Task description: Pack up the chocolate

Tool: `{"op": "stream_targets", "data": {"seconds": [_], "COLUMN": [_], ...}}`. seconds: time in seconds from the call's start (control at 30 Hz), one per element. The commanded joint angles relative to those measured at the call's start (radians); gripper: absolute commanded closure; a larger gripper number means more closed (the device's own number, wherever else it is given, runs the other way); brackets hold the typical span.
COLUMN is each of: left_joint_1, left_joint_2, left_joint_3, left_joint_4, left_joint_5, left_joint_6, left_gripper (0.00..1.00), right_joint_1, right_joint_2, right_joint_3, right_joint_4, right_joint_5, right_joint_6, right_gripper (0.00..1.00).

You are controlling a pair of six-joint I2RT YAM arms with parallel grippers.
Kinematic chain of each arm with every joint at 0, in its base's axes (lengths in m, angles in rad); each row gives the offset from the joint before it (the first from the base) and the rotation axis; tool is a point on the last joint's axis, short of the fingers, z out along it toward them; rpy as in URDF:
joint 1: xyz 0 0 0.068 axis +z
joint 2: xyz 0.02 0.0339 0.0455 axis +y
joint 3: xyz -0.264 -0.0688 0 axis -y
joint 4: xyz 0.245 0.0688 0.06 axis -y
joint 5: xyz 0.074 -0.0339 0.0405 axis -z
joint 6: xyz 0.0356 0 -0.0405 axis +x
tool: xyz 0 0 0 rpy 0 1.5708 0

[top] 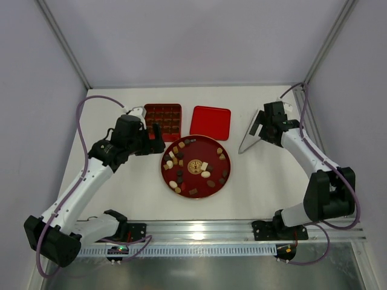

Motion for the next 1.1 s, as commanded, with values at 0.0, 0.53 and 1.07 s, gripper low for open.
{"op": "stream_targets", "data": {"seconds": [0.0,0.53,1.07], "left_joint_1": [0.0,0.0,0.0], "left_joint_2": [0.003,-0.014,-0.019], "left_joint_3": [0.037,0.012,-0.012], "left_joint_4": [0.026,0.036,0.041], "left_joint_5": [0.028,0.037,0.037], "left_joint_6": [0.001,0.015,0.021], "left_gripper": [0.0,0.0,0.0], "right_joint_1": [-0.013,-0.002,0.016], "right_joint_2": [0.064,0.406,0.549], "right_joint_3": [0.081,0.213,0.288], "right_joint_4": [0.017,0.066,0.09], "right_joint_5": [-0.041,-0.034,-0.049], "right_joint_6": [0.026,0.186,0.043], "right_gripper": [0.0,0.0,0.22]}}
